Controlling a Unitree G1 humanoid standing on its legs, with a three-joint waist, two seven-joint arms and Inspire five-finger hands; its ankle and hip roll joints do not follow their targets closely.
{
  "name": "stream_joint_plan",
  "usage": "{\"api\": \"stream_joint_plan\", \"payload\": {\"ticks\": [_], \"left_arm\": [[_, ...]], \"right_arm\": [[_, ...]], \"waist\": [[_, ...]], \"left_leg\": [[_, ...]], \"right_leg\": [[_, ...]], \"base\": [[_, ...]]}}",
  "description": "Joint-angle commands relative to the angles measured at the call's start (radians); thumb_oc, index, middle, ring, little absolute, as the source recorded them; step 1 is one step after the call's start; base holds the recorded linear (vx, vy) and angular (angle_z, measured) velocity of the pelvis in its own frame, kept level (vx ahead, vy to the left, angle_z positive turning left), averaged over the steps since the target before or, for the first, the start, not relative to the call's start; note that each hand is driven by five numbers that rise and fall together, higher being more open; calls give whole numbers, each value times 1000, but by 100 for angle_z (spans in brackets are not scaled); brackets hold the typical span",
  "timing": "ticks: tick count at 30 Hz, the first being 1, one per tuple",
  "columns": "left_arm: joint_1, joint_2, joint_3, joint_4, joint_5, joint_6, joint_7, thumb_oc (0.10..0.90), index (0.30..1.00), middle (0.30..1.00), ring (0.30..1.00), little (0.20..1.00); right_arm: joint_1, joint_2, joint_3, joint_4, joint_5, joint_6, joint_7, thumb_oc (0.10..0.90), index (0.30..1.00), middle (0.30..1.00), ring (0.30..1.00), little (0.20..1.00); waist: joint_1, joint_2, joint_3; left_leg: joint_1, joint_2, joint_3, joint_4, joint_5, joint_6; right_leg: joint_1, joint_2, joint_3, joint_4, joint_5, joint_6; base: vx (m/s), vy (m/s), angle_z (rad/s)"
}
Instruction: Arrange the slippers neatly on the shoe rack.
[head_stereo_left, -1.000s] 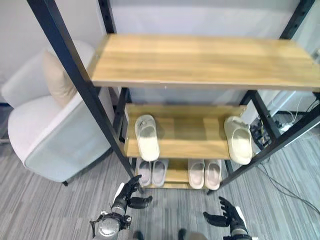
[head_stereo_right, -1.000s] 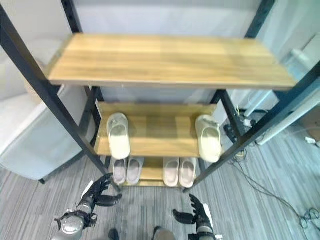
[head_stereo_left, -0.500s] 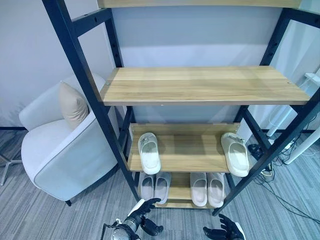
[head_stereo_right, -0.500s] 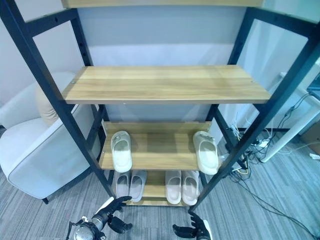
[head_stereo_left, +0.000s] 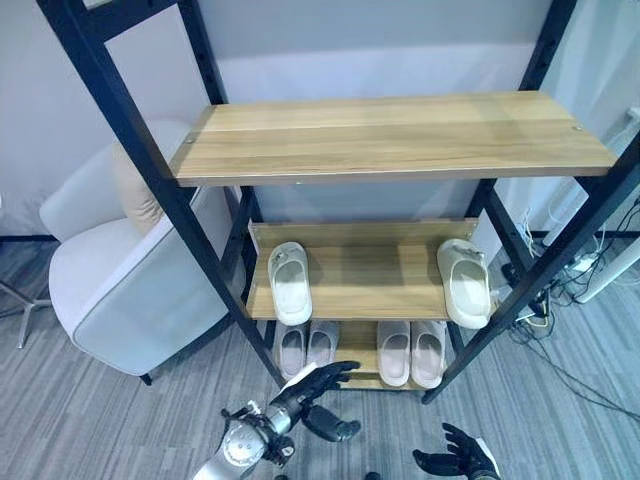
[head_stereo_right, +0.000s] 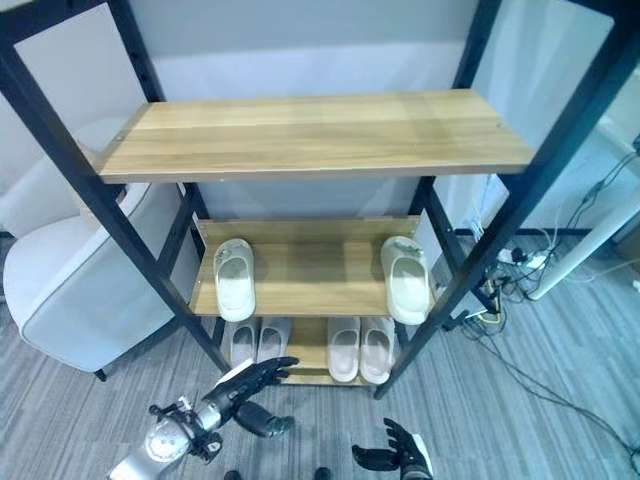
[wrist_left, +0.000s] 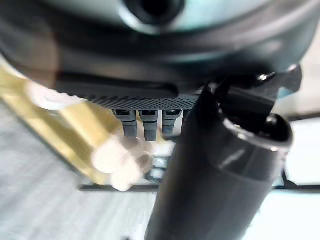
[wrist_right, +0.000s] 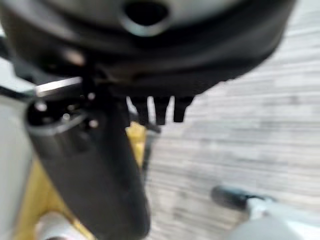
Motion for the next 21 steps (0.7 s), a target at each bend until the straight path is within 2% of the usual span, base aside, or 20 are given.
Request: {"api": "stream_joint_plan", "payload": {"ticks": [1, 3, 5, 6, 9, 11, 12, 14, 15, 16, 18, 21], "left_arm": [[-108, 0, 47, -77, -49, -98, 5, 800, 900, 900, 900, 900], [-126, 0, 40, -75, -53, -97, 4, 800, 900, 900, 900, 900], [-155, 8, 34, -99, -63, -93, 7, 800, 900, 900, 900, 900], [-167, 23, 49, -153, -166, -81, -20, 800, 900, 900, 900, 900], [-180, 32, 65, -183, -220, -77, -22, 800, 900, 900, 900, 900], [-226, 20, 72, -192, -221, -90, 8, 800, 900, 900, 900, 900], [-226, 20, 71, -192, -221, -90, 9, 800, 900, 900, 900, 900], [-284, 30, 70, -181, -135, -119, 45, 800, 900, 900, 900, 900], [-284, 29, 70, -180, -134, -120, 47, 800, 900, 900, 900, 900], [-297, 34, 87, -170, -94, -135, 73, 800, 900, 900, 900, 900], [-315, 43, 111, -153, -12, -154, 124, 800, 900, 900, 900, 900], [-317, 23, 151, -128, 13, -167, 188, 800, 900, 900, 900, 900]], "right_arm": [[-93, 32, 6, -15, -2, -44, -1, 800, 900, 900, 900, 900], [-98, 40, 6, -9, 4, -40, 4, 800, 900, 900, 900, 900], [-98, 56, 10, 9, 8, -29, 14, 800, 900, 900, 900, 900], [-114, 78, 27, 35, -30, -14, 26, 800, 900, 900, 900, 900], [-106, 92, 16, 51, -35, -5, 34, 800, 900, 900, 900, 900], [-81, 104, -10, 72, -23, 1, 30, 800, 900, 900, 900, 900], [-81, 105, -10, 72, -23, 1, 30, 800, 900, 900, 900, 900], [-58, 103, -17, 69, -25, -5, 26, 800, 900, 900, 900, 900], [-58, 102, -17, 68, -25, -5, 26, 800, 900, 900, 900, 900], [-49, 102, -15, 69, -29, -3, 27, 800, 900, 900, 900, 900], [-43, 101, -10, 76, -44, -5, 26, 800, 900, 900, 900, 900], [-36, 94, 8, 89, -55, -4, 28, 800, 900, 900, 900, 900]], "waist": [[-7, -48, -32], [-8, -42, -35], [-4, -34, -34], [7, -24, -20], [2, -17, -16], [-16, -11, -17], [-17, -11, -16], [-44, -24, -28], [-45, -23, -28], [-48, -30, -34], [-40, -44, -51], [-30, -50, -71]], "left_leg": [[-47, -125, -1, 92, -131, 55], [-37, -118, 15, 63, -114, 62], [-24, -114, 24, 40, -115, 72], [-15, -90, 58, 28, -115, 74], [-5, -73, 59, 22, -118, 75], [2, -66, 38, 16, -127, 75], [2, -67, 38, 17, -127, 76], [11, -84, 4, 20, -137, 77], [11, -84, 3, 21, -138, 77], [15, -90, -5, 23, -144, 78], [13, -100, -11, 25, -144, 77], [25, -91, -21, 1, -129, 69]], "right_leg": [[-31, 37, 25, 105, -156, 41], [-46, 40, 37, 118, -152, 42], [-70, 41, 31, 176, -174, 56], [-126, -5, -19, 282, -179, 97], [-141, -50, -13, 307, -168, 114], [-153, -100, 46, 281, -140, 128], [-151, -100, 45, 279, -139, 129], [-148, -103, 133, 213, -105, 139], [-147, -103, 132, 213, -105, 139], [-137, -101, 150, 185, -97, 142], [-105, -120, 143, 119, -74, 142], [-72, -108, 141, 73, -70, 135]], "base": [[78, 83, -76], [26, 64, -40], [39, 85, -34], [41, 27, -72], [2, -34, -66], [1, -68, 12], [58, -75, 52], [84, -73, 52], [67, -59, 46], [63, -69, 68], [55, -119, 42], [67, -150, 7]]}}
